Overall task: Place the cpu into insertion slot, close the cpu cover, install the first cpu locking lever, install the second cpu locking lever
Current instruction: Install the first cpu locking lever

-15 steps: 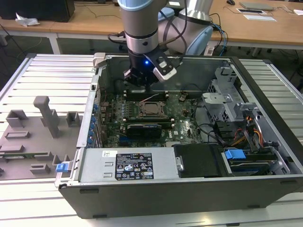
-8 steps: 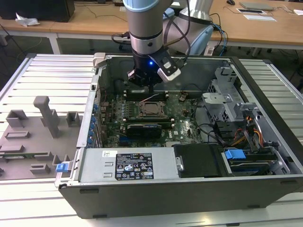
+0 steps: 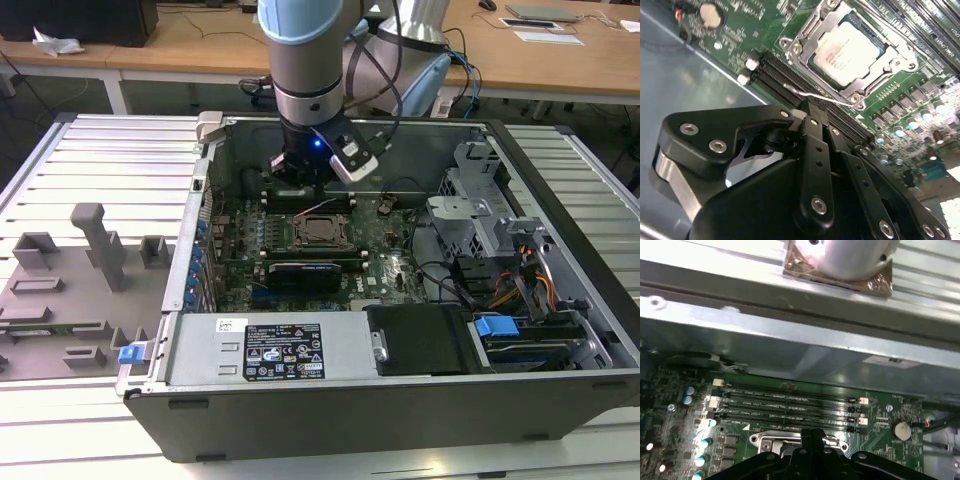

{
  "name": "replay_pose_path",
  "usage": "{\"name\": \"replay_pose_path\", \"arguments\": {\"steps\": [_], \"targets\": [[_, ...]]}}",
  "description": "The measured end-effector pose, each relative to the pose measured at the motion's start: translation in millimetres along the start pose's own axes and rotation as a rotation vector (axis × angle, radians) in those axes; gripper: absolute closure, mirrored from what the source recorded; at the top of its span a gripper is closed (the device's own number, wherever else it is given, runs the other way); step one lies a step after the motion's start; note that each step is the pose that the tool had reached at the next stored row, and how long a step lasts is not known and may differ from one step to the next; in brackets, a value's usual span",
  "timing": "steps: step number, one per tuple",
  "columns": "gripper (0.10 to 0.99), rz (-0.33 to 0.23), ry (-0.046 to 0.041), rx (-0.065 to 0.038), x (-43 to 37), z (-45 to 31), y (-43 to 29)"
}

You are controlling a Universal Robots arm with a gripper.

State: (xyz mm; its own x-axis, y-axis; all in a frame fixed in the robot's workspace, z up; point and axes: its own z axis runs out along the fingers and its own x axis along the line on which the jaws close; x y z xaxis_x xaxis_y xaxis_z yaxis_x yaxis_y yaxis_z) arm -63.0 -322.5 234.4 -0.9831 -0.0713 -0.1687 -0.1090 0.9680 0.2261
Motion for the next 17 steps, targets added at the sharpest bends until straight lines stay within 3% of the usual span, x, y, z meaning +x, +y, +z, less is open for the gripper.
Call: {"name": "replay_pose_path", "arguments": {"steps": [6,13,16,17], "targets": [[0.98,0.066,-0.0155,0.011,1.2,7.0,-1.1],[0.98,0.081,-0.0197,0.014,1.4,12.6,4.3],[0.98,0.079,-0.0268,0.019,1.7,14.3,4.7],[0.98,0.077,-0.0362,0.023,2.0,15.7,5.1]]}}
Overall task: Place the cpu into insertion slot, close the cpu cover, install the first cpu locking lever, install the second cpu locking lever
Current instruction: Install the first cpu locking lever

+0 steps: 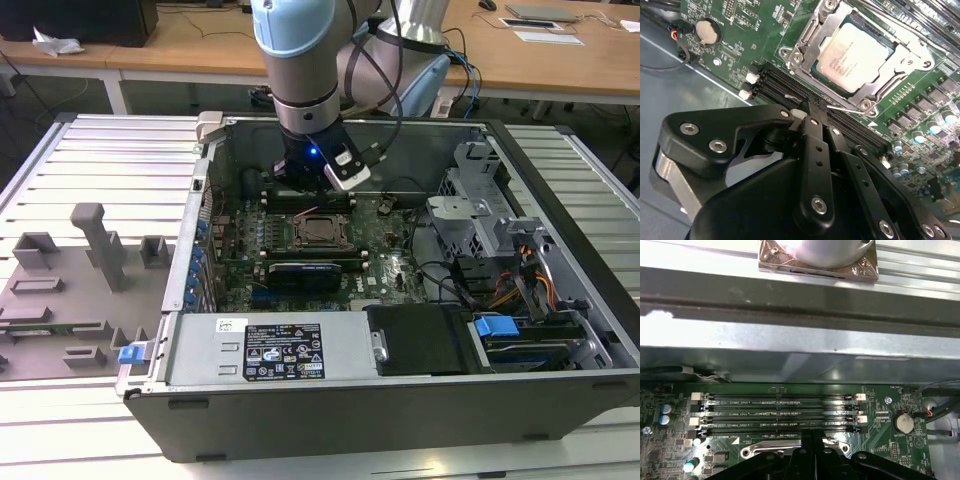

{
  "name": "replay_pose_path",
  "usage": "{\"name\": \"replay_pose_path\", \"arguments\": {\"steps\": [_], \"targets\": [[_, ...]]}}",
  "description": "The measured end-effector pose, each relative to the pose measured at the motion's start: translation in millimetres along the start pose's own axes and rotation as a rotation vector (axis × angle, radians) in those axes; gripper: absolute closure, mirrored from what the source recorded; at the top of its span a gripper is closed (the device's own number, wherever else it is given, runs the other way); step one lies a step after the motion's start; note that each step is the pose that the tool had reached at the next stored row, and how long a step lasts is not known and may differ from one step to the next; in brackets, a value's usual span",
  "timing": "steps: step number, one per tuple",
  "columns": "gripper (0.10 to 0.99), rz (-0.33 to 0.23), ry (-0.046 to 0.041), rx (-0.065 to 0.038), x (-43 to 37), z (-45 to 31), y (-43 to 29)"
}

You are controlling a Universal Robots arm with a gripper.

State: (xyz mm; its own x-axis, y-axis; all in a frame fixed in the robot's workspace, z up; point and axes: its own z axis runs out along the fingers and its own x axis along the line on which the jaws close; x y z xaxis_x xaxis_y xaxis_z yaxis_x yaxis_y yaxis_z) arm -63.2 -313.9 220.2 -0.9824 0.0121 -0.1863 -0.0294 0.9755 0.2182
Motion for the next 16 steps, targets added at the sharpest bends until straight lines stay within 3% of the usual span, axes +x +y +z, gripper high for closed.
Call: {"name": "replay_pose_path", "arguments": {"steps": [3,5,7,11,16], "targets": [[0.98,-0.002,-0.029,0.006,0.9,1.6,0.0],[0.98,-0.003,-0.0417,0.007,1.6,2.6,-0.1],[0.98,-0.003,-0.0482,0.008,2.3,3.9,-0.1],[0.98,0.003,-0.0496,0.009,2.6,4.5,-0.3],[0.98,0.089,-0.0687,0.029,3.6,10.0,-1.5]]}}
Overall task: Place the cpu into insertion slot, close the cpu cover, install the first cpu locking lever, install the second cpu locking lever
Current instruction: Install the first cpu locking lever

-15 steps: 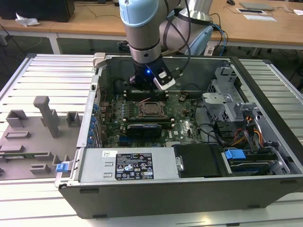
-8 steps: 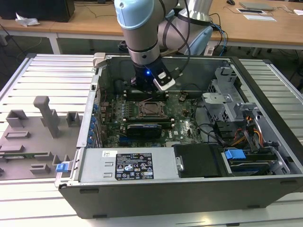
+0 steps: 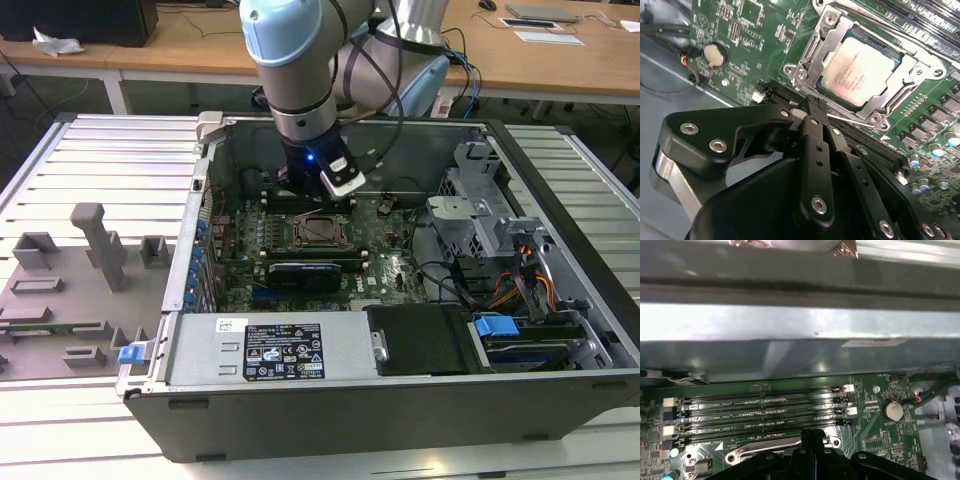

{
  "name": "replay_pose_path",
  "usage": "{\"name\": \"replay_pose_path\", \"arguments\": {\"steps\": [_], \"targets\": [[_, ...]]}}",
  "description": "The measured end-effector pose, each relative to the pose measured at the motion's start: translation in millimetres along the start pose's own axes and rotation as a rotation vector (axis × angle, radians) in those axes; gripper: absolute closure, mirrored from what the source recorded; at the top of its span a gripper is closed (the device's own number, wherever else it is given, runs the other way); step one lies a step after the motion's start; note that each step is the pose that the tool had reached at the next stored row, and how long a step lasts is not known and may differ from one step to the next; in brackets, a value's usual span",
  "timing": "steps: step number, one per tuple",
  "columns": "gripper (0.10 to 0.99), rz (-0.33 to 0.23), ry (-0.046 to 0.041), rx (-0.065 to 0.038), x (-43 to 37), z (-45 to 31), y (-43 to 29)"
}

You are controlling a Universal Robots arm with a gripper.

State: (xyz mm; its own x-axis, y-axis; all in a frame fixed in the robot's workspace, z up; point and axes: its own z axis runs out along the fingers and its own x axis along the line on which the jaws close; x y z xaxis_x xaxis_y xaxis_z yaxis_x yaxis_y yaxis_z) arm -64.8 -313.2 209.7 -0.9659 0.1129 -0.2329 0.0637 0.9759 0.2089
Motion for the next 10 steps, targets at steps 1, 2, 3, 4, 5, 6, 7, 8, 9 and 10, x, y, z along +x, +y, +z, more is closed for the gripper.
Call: {"name": "replay_pose_path", "arguments": {"steps": [1,2,3,4,5,6,7,8,9,10], "targets": [[0.98,0.012,-0.0025,0.003,0.2,0.7,-0.2],[0.98,0.024,-0.0051,0.006,0.5,1.6,-0.1],[0.98,0.033,-0.0071,0.008,0.8,2.4,0.8],[0.98,0.036,-0.0078,0.009,0.9,2.6,1.4],[0.98,0.039,-0.0085,0.01,1.1,2.9,2.1],[0.98,0.046,-0.01,0.011,1.4,3.3,3.8],[0.98,0.053,-0.0116,0.013,1.6,3.7,5.0],[0.98,0.057,-0.0125,0.014,1.8,3.8,5.9],[0.98,0.059,-0.013,0.015,2.0,4.0,6.6],[0.98,0.062,-0.0137,0.015,2.2,4.1,7.4]]}}
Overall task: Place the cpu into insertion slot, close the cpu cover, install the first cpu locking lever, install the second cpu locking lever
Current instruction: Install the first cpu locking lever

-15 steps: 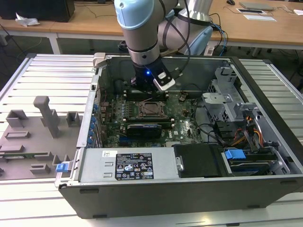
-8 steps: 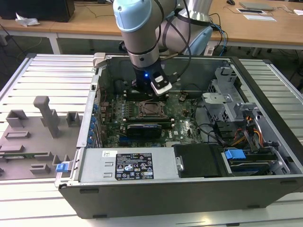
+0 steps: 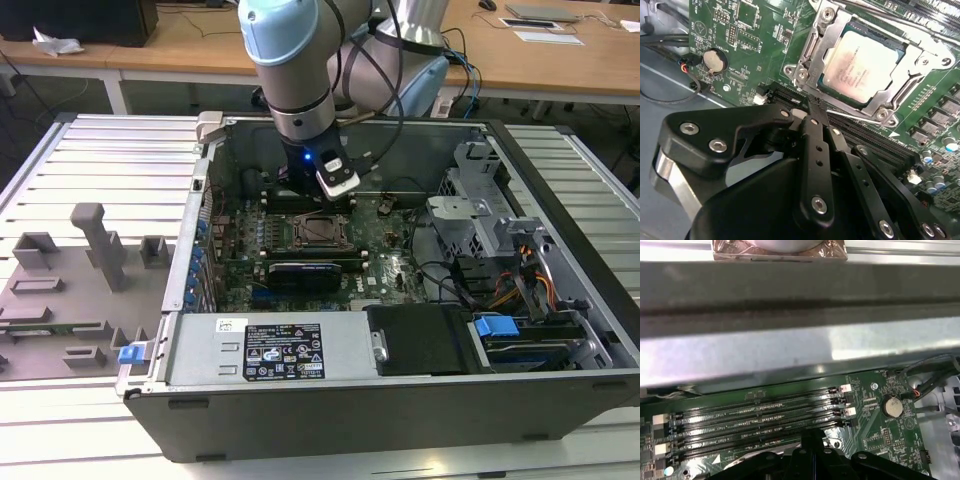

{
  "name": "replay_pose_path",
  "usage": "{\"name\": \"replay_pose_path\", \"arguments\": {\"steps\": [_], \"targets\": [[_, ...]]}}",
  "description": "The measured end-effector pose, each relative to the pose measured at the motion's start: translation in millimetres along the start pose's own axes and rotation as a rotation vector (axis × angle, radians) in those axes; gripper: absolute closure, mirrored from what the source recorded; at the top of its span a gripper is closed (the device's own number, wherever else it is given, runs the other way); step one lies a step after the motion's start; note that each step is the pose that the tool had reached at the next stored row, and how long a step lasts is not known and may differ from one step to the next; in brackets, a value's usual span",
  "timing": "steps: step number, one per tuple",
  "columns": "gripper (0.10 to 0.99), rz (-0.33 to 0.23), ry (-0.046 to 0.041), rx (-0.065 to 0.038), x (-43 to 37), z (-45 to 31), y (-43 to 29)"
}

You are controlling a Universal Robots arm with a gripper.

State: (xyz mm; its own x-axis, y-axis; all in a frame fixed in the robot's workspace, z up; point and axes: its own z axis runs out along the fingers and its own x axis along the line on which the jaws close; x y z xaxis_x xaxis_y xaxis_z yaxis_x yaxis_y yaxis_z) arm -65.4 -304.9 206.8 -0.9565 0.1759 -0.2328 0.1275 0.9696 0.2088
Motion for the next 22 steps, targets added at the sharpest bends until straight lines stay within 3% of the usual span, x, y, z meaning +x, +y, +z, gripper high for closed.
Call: {"name": "replay_pose_path", "arguments": {"steps": [3,5,12,22], "targets": [[0.98,0.03,-0.0066,0.007,2.2,1.1,4.5],[0.98,0.061,-0.0134,0.015,5.3,1.5,4.2],[0.98,0.115,-0.0252,0.028,11.1,3.5,3.8],[0.98,0.152,-0.0343,0.041,12.9,10.0,4.1]]}}
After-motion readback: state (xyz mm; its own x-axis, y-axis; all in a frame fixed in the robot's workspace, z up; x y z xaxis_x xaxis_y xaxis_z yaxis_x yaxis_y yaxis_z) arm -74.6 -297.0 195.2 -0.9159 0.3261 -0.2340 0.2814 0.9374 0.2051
